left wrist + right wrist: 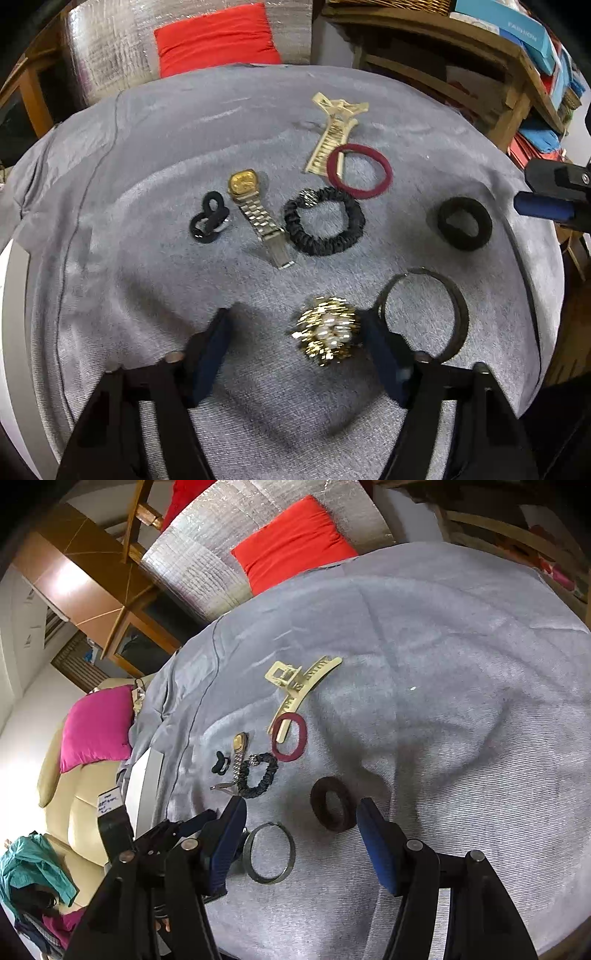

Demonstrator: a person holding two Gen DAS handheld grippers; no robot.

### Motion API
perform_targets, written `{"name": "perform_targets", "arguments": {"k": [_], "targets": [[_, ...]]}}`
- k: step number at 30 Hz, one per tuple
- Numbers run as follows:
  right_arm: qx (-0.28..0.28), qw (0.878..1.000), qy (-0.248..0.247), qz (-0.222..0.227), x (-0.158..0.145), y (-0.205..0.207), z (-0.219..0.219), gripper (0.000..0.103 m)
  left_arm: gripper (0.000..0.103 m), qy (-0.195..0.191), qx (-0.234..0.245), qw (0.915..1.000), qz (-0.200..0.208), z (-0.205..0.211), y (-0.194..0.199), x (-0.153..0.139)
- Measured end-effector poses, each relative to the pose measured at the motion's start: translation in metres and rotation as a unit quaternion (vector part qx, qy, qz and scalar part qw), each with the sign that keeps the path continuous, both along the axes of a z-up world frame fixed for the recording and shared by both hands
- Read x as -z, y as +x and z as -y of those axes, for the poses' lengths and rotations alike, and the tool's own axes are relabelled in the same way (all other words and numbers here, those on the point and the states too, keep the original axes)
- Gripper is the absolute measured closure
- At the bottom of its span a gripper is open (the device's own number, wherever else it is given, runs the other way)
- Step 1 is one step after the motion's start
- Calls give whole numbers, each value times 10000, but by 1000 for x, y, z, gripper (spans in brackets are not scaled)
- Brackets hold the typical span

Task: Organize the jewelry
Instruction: 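Move the left gripper to the gold pearl brooch and close on it, then lift the brooch with the left gripper while the right gripper grasps the silver bangle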

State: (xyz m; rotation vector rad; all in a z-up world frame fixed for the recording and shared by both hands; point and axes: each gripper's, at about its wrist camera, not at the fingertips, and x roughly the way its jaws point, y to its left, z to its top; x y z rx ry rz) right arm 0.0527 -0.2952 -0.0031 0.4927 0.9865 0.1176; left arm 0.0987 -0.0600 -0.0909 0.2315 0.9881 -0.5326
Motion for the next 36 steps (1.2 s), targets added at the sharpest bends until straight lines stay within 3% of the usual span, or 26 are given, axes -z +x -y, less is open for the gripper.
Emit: {"name": "perform_targets", "arguments": {"k": [3, 12, 23, 28, 30, 32, 36], "targets": [[-197, 9998, 0, -37, 1, 0, -9, 36, 67, -66, -42, 10000, 13, -7, -2, -3], [-1187, 9905, -644, -263, 15, -6, -62, 18, 68, -135, -318, 9993, -140, -44, 1, -4], [-1772, 9631, -1935, -602, 48, -1, -116, 15, 68, -411, -11, 9989, -236, -61, -5, -8], [-1797, 9600, -2016, -744, 56, 6, -122, 15, 68, -333, 72, 9993, -178, -60, -7, -8], [-1739, 9603, -2057, -721, 58, 7, -122, 22, 68, -325, 108, 9993, -164, -60, -9, -11], [-1690, 9582, -2194, -712, 59, 8, -123, 42, 68, -391, 130, 9990, -179, -63, -10, -13], [-1576, 9645, -2003, -686, 57, 8, -115, 42, 68, -355, 216, 9990, -174, -65, -13, -13]]}}
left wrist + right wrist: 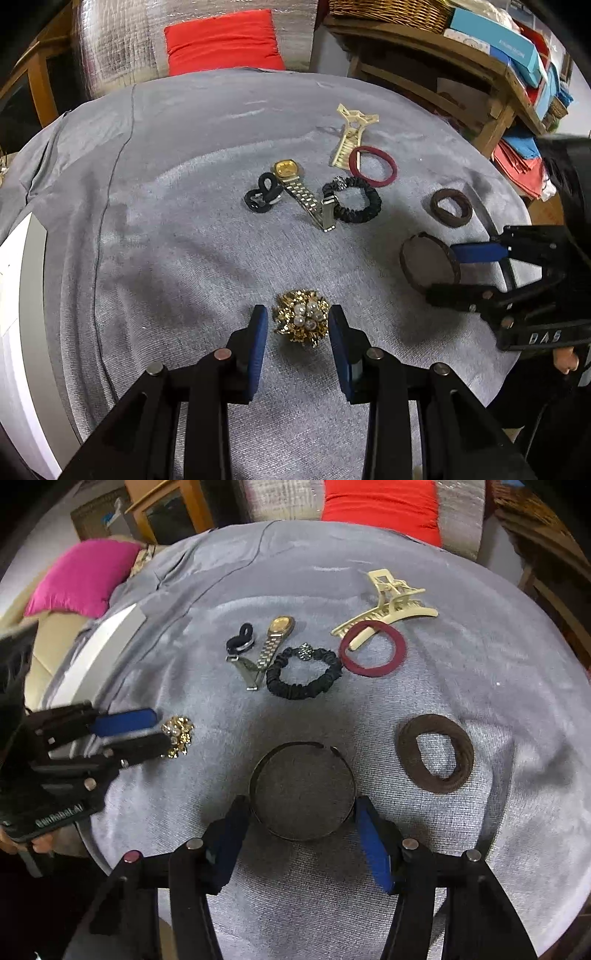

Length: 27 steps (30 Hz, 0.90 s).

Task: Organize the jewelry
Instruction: 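Lift the brooch with the left gripper while the right gripper grasps the silver bangle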

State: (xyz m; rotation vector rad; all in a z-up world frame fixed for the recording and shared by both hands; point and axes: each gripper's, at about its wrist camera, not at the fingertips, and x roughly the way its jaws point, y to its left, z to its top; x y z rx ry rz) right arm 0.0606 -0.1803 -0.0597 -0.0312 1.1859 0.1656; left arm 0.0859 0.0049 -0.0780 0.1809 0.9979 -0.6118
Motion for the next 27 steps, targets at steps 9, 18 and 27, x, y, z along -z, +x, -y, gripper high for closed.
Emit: {"name": "perform_targets", "arguments": {"k": [9, 18, 27], "targets": [[662, 9955, 572, 354, -22, -1, 33, 42, 68, 26, 198, 9998, -42, 12, 2, 7], [833, 9925, 804, 403, -26, -2, 41, 42, 68, 133, 129, 9998, 12, 17, 2, 11], [886, 9917, 834, 427, -27, 0, 40, 42, 67, -22, 38, 9999, -142, 13, 7, 14]]}}
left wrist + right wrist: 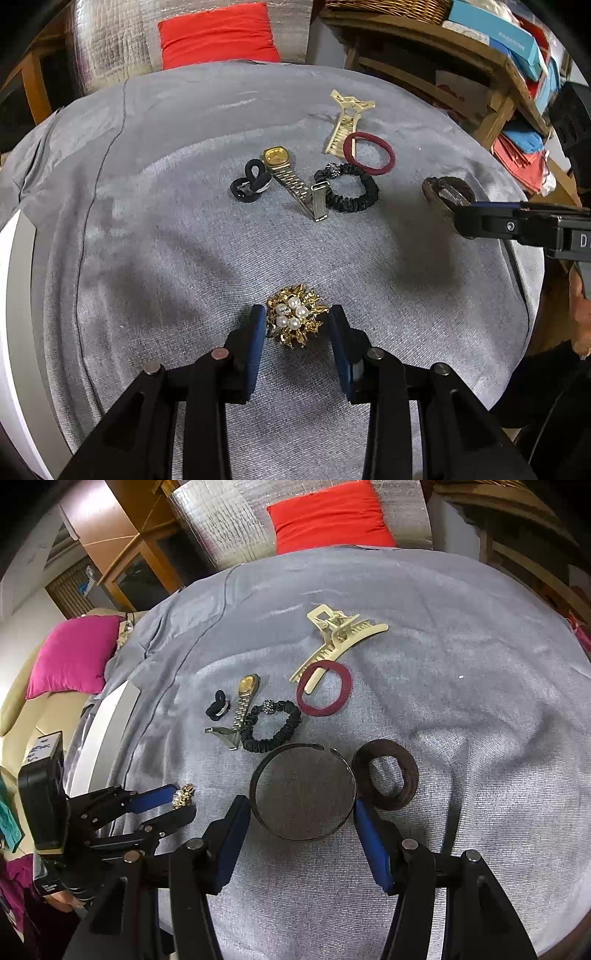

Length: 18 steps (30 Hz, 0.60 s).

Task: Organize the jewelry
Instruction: 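Lift the brooch with the left gripper while the right gripper grasps the silver bangle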

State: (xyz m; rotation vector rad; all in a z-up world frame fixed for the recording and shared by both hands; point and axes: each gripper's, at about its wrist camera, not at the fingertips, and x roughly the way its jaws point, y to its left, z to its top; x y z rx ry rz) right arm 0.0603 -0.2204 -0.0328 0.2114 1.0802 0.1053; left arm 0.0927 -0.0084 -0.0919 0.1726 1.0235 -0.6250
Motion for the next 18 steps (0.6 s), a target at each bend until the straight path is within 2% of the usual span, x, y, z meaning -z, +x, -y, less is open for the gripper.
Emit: {"name": "perform_targets", "arguments": {"k": [5, 11, 18], "targets": [[43, 10000, 31, 24, 0, 0, 1, 42, 68, 74, -2, 9999, 119, 2, -2, -1], [132, 9998, 112, 86, -3, 0, 5, 42, 68, -19, -186, 9996, 216, -2, -1, -9], [128, 9994, 201, 260, -9, 3, -3, 42, 68, -331, -422, 9969, 574, -20, -13, -42]]}}
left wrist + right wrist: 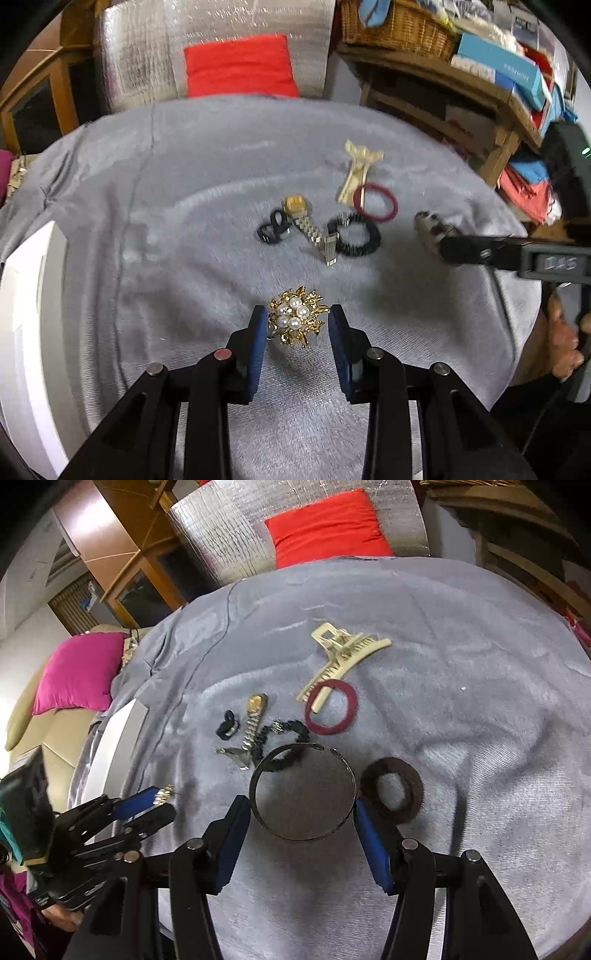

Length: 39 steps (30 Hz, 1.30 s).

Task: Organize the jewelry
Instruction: 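Lift the brooch with the left gripper while the right gripper grasps the silver bangle, then carry both to the white tray while the right gripper releases the bangle inside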

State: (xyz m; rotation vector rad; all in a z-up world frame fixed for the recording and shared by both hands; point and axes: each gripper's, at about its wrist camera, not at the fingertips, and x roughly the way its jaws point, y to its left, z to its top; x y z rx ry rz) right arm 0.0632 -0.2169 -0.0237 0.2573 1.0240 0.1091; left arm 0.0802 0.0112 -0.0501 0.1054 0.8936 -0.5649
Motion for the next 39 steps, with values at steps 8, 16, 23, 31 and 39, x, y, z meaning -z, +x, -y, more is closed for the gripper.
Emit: {"name": "perform_targets", "arguments": {"k": [8, 16, 23, 31, 39], "targets": [[-211, 9996, 38, 169, 0, 6, -34, 42, 68, -512, -758, 9942, 560, -60, -15, -43], [-454, 9980, 160, 417, 0, 16, -79, 42, 68, -616, -2049, 9722, 952, -148, -26, -60], [-990, 9932, 259, 562, -9, 45, -149, 42, 68, -262, -3271, 9411, 820, -220, -14, -36], [-1764, 9819, 544, 424, -19, 116, -265, 42, 68, -230, -4140, 9098, 169, -248, 17, 4], [-2370, 9666, 935, -280, 7, 173, -357, 42, 76, -95, -4411, 8965, -400, -246, 35, 28]]}}
